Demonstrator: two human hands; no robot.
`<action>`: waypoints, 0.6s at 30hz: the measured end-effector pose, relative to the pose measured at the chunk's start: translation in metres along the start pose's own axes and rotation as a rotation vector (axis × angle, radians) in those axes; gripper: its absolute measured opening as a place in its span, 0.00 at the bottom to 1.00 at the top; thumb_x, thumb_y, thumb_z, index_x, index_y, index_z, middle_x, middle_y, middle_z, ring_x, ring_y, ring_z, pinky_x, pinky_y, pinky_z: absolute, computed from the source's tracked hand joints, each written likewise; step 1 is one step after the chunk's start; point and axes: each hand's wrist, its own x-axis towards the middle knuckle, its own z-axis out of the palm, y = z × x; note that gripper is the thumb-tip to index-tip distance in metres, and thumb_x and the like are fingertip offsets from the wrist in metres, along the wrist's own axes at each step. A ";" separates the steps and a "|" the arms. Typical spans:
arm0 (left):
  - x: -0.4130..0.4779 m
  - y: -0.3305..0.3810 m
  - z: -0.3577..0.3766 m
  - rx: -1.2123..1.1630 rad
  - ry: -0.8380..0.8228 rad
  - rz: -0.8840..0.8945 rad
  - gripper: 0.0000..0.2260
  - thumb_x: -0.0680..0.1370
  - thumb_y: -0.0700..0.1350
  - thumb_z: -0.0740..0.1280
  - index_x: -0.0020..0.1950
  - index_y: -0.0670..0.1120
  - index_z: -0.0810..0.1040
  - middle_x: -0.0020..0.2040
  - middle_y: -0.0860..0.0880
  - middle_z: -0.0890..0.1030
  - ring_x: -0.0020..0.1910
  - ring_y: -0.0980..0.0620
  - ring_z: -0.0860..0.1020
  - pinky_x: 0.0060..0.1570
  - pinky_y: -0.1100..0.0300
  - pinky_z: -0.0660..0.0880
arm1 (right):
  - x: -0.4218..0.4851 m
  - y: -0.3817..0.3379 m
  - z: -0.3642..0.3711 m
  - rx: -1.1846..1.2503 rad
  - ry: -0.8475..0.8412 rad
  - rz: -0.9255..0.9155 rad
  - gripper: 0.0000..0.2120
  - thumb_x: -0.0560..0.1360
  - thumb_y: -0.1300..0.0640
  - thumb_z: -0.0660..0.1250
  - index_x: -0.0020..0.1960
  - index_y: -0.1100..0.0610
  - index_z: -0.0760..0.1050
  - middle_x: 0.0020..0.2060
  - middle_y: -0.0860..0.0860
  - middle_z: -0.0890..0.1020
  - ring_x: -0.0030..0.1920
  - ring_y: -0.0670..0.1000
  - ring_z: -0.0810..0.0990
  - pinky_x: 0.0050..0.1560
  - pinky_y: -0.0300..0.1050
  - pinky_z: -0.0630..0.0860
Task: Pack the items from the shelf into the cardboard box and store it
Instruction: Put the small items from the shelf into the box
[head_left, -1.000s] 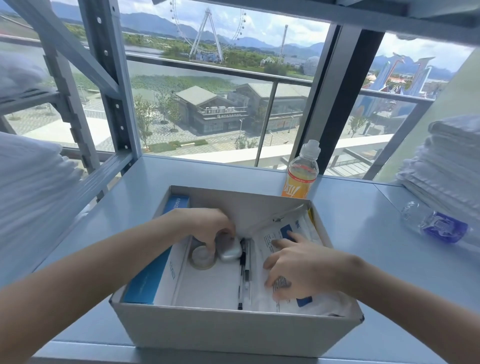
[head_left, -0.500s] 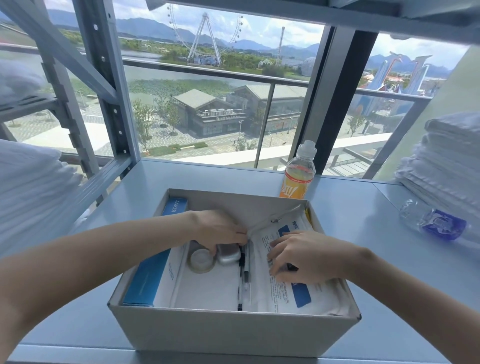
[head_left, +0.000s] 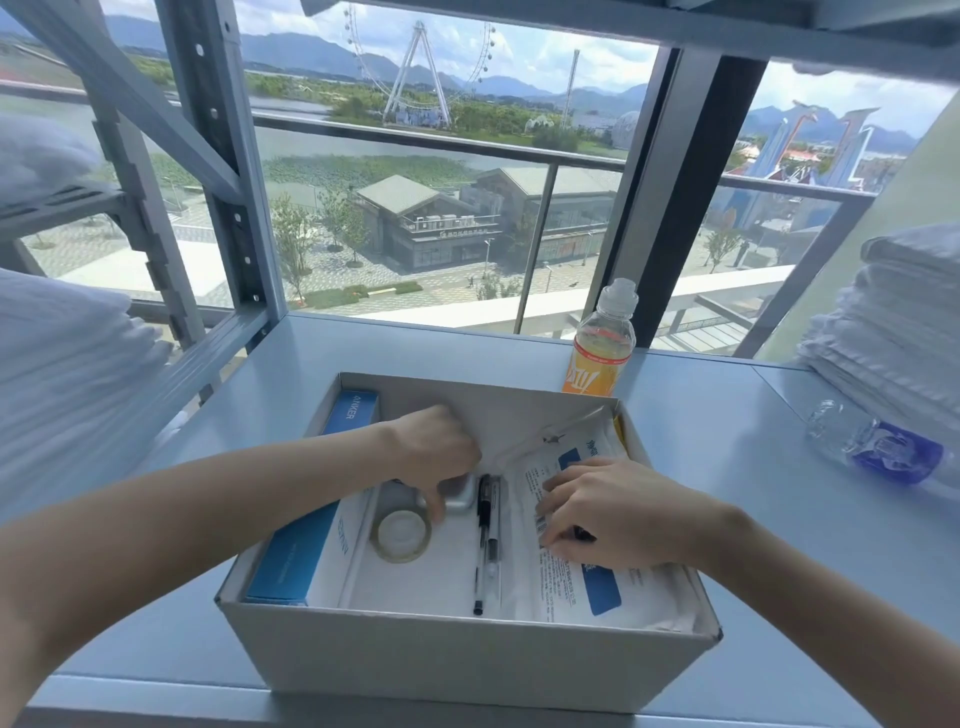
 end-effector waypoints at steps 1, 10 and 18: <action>0.000 -0.001 0.000 -0.024 0.004 -0.012 0.27 0.64 0.66 0.70 0.46 0.43 0.75 0.38 0.49 0.79 0.33 0.48 0.72 0.34 0.59 0.66 | 0.000 0.000 0.000 -0.007 -0.002 0.002 0.15 0.78 0.48 0.56 0.56 0.45 0.79 0.57 0.41 0.80 0.62 0.46 0.72 0.64 0.44 0.66; -0.007 -0.003 -0.001 -0.038 0.020 -0.001 0.17 0.69 0.63 0.68 0.40 0.49 0.74 0.35 0.51 0.79 0.34 0.48 0.74 0.31 0.61 0.64 | 0.000 -0.001 0.002 -0.026 -0.008 0.005 0.15 0.78 0.48 0.55 0.55 0.45 0.79 0.57 0.40 0.80 0.61 0.47 0.72 0.64 0.46 0.67; -0.041 -0.003 -0.018 -0.268 -0.355 0.214 0.18 0.70 0.53 0.70 0.59 0.63 0.75 0.29 0.56 0.78 0.30 0.63 0.71 0.33 0.63 0.65 | 0.002 -0.001 0.002 -0.041 -0.031 0.015 0.15 0.77 0.49 0.55 0.54 0.46 0.80 0.56 0.41 0.79 0.61 0.48 0.72 0.64 0.47 0.67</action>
